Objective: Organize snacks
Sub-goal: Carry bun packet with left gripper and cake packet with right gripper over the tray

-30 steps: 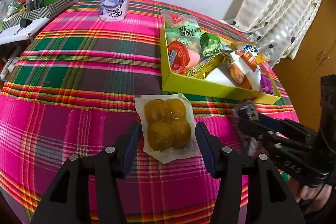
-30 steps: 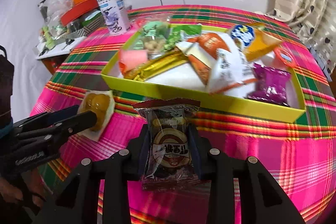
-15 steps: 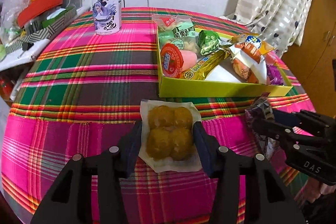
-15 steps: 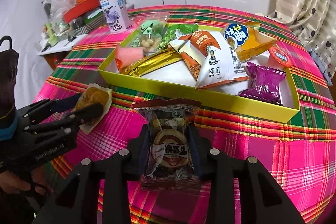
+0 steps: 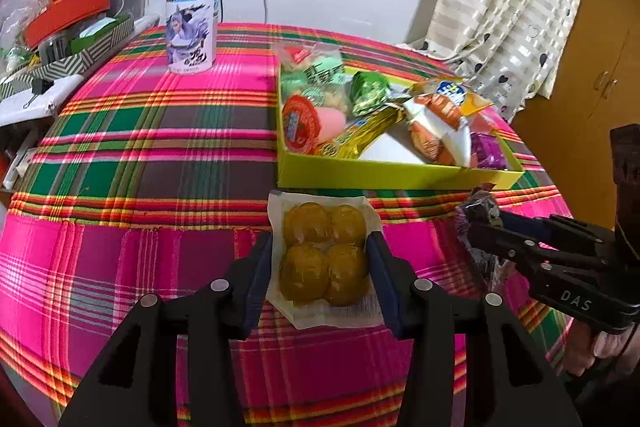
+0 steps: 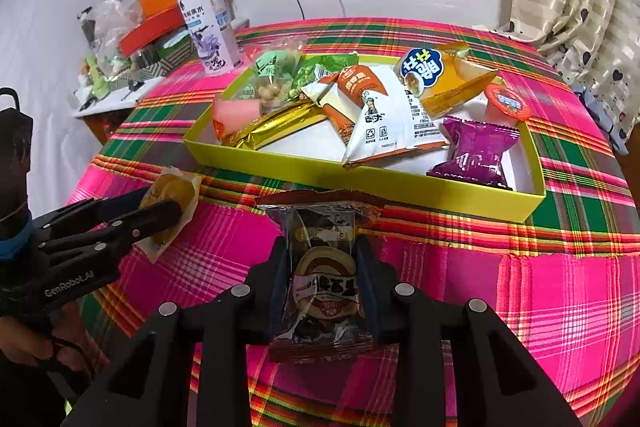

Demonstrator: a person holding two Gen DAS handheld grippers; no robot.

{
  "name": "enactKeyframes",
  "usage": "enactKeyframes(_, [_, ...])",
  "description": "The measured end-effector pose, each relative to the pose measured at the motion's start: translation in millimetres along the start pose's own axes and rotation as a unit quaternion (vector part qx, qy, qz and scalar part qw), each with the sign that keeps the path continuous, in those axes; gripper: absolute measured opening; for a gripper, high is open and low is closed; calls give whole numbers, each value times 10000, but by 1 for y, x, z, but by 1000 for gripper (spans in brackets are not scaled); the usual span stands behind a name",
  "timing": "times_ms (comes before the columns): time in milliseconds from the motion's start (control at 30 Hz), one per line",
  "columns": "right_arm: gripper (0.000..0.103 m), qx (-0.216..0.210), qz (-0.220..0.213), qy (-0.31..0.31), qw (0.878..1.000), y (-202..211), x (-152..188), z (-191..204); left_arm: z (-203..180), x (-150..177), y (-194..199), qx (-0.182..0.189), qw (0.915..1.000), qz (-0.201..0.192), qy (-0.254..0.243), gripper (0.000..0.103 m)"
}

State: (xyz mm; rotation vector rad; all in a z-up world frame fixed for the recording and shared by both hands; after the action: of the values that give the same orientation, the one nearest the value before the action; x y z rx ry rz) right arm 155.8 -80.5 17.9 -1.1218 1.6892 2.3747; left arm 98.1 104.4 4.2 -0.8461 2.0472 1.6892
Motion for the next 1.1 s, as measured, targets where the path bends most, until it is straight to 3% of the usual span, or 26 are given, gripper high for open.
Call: enactKeyframes(1100, [31,177,-632,-248,9975,55,-2,-27,-50,-31,26,254,9973,-458,-518,48])
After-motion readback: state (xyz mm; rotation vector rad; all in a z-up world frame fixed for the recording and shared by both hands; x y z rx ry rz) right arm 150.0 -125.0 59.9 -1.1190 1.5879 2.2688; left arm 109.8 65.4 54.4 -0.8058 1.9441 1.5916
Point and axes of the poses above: each gripper's, at about its wrist camera, not at the fingertips, and y roughly against the way its jaws point, z to its left, x to its underside, the point moved 2 cm from there along -y, roughly the way its jaws point, and after that the axes turned 3 degrees about z, right-handed, at the moved point
